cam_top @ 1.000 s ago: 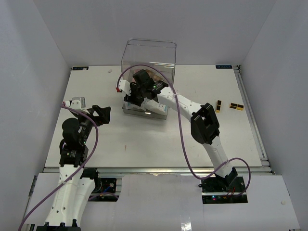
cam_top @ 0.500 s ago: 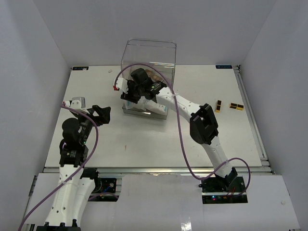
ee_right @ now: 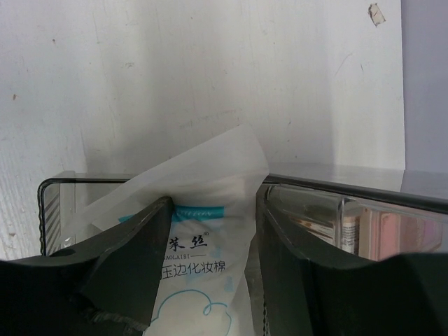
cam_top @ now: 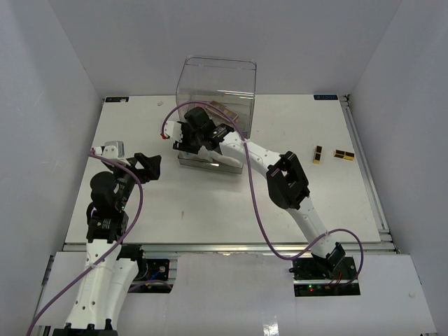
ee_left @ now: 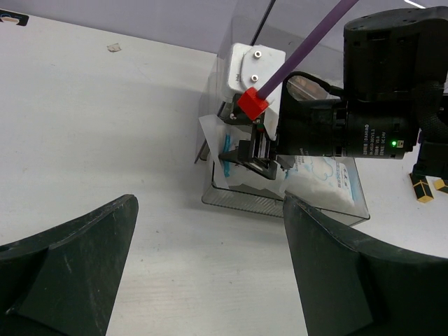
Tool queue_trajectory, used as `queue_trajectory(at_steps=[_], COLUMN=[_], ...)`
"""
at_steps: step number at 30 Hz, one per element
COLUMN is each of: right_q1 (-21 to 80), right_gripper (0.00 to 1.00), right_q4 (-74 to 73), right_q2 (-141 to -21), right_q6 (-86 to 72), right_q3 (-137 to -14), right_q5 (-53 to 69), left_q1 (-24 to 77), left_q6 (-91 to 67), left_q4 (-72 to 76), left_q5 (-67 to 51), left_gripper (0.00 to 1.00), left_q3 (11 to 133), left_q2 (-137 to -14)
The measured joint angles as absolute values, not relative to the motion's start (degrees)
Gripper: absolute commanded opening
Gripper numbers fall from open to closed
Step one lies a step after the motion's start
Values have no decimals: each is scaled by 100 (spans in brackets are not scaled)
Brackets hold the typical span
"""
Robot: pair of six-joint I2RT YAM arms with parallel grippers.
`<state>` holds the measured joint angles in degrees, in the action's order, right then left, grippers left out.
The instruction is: Organize the makeup
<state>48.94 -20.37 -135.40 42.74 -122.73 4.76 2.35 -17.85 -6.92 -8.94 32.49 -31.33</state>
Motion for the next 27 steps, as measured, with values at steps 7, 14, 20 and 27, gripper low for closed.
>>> queue_trajectory(at_steps=[7, 14, 20, 27], right_q1=[4951, 4989, 4958, 4823], right_gripper=[57, 58, 63, 63], right_q4=[-2239, -2458, -2389, -2631], right_q2=[-13703, -13900, -13862, -13182], right_q6=[4256, 4220, 4171, 4133], right_q3=[-12498, -12829, -12724, -12136], right_q5=[150, -122, -22, 619], left_q1=[235, 235, 235, 235], left_q6=[-1785, -1785, -1782, -1783], left_q4=[-692, -692, -692, -692], left_q5=[-904, -904, -904, -904], left_gripper=[95, 95, 96, 95], left_q3=[3249, 3249, 3249, 3249], left_q2=[-3132, -3133, -3138, -3144])
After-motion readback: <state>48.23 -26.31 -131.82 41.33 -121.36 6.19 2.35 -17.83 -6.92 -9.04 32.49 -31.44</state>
